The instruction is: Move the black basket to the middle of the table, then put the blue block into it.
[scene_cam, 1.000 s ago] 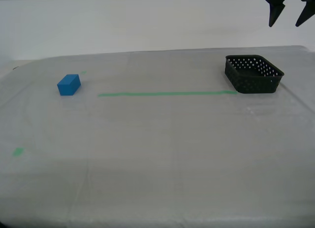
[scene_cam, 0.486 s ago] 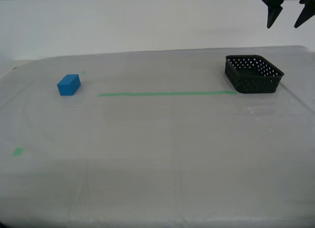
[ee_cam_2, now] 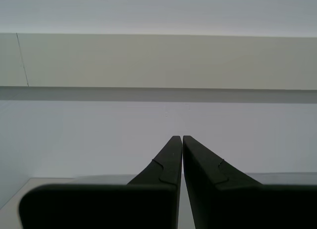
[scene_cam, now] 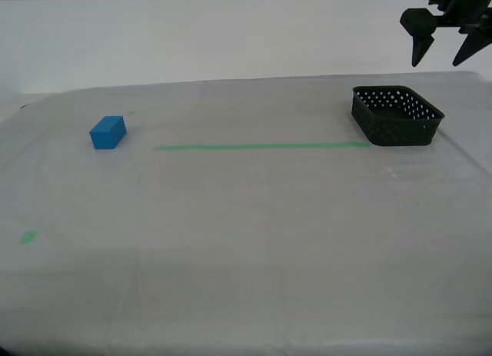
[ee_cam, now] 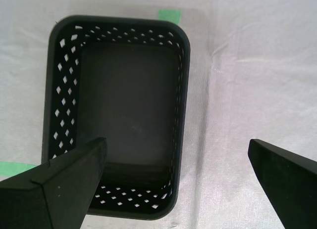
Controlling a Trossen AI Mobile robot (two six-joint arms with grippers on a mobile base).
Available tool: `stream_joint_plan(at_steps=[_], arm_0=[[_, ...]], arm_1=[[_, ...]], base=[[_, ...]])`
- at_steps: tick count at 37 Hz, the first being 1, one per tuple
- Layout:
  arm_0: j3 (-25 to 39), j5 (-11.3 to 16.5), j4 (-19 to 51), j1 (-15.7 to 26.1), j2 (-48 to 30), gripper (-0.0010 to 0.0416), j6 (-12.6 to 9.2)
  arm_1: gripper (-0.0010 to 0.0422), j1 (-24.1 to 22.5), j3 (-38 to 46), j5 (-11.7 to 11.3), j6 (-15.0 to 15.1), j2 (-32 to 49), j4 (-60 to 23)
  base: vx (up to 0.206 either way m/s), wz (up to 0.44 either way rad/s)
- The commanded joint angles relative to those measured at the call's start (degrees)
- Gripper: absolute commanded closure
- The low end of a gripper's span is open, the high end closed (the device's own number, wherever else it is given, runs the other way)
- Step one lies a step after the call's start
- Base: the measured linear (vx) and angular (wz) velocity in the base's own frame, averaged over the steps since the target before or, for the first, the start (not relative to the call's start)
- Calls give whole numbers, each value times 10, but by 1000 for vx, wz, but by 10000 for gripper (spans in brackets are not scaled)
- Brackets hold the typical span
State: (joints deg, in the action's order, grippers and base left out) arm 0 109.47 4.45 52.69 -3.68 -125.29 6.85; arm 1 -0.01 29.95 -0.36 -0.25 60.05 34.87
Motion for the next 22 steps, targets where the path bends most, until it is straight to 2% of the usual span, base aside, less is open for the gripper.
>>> stream_joint_plan(at_steps=[1,17,22], arm_0=[[-17,0,-17,-3,0,5,-2],[-111,-3,-143,-6,-1,5,-15],[-134,-15,-180,-6,-1,5,-17]], arm_1=[[412,0,0,0,1,0,3],[412,0,0,0,1,0,3],[412,0,0,0,1,0,3]], base=[[0,0],[0,0],[0,0]])
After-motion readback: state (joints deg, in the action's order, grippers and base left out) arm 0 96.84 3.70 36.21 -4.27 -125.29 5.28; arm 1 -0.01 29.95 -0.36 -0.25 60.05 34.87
